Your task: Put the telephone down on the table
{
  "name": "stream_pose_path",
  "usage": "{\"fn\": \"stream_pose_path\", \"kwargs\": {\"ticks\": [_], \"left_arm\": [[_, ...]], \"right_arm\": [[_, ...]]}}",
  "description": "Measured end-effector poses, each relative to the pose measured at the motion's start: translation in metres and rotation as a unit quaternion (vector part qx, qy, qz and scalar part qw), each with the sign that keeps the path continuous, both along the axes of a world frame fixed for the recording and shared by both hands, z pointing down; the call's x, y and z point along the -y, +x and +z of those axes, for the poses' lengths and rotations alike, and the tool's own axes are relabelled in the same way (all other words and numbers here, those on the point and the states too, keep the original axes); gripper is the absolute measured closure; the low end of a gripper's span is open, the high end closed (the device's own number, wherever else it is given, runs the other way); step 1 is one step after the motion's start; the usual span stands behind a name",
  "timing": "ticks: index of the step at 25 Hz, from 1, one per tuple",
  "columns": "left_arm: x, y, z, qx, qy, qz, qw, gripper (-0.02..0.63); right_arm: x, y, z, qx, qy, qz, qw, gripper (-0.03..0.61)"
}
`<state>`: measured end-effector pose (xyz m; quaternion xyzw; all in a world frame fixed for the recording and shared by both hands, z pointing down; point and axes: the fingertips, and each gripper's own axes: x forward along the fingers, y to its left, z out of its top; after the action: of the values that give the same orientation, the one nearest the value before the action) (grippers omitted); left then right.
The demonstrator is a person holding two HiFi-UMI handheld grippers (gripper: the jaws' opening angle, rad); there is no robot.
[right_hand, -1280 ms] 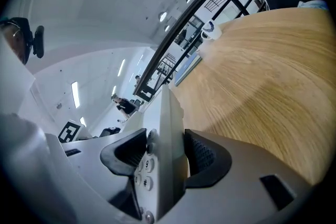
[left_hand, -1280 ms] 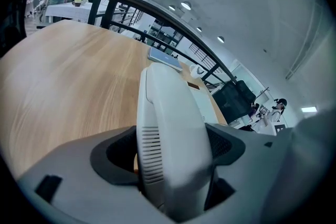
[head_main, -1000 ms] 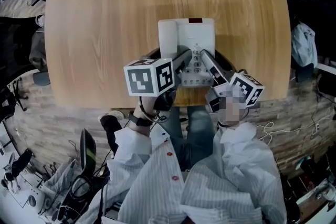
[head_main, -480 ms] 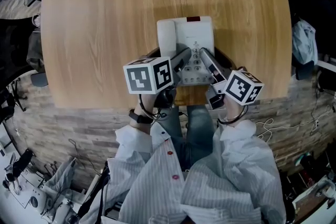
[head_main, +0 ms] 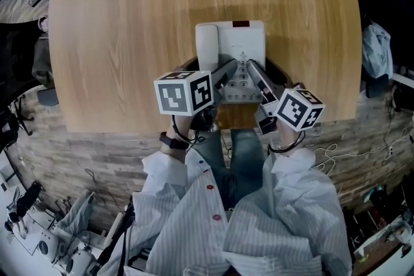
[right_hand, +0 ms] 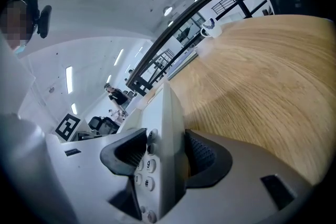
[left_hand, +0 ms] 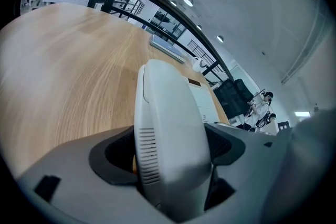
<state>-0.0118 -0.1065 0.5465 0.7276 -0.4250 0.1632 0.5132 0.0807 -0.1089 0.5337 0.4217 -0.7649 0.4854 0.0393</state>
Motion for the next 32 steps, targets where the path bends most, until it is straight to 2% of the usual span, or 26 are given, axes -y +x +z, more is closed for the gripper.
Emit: {"fn": "stream_pose_path", "kwargs": {"ticks": [5, 8, 10, 27, 32], "left_arm": [[0.0003, -0.0004, 0.0003, 0.001, 0.010, -0.001, 1.0000, 0.222], [0.0007, -0.0007, 0.0008, 0.022, 0.021, 0.005, 0.9995, 0.222], [0.0008, -0.0017, 0.0006, 0.036, 0.025, 0.007, 0.9990, 0.222], [0.0013, -0.0038, -0.0020, 0.034, 0.027, 0.001, 0.9991, 0.222], [0.0003, -0.0090, -0.0086, 0.042, 0.040, 0.004, 0.9983, 0.227]], "right_arm": [[0.0010, 0.0014, 0.0002, -0.019, 0.007, -0.007, 1.000, 0.336], [0.0017, 0.0031, 0.0012, -0.084, 0.026, -0.024, 0.996, 0.359], [0.0005, 0.0031, 0.0015, -0.110, 0.033, -0.032, 0.993, 0.364], [0.0016, 0.0044, -0.0012, -0.104, 0.031, -0.023, 0.994, 0.365], [0.0014, 0.0040, -0.0055, -0.105, 0.036, -0.021, 0.994, 0.365]]}}
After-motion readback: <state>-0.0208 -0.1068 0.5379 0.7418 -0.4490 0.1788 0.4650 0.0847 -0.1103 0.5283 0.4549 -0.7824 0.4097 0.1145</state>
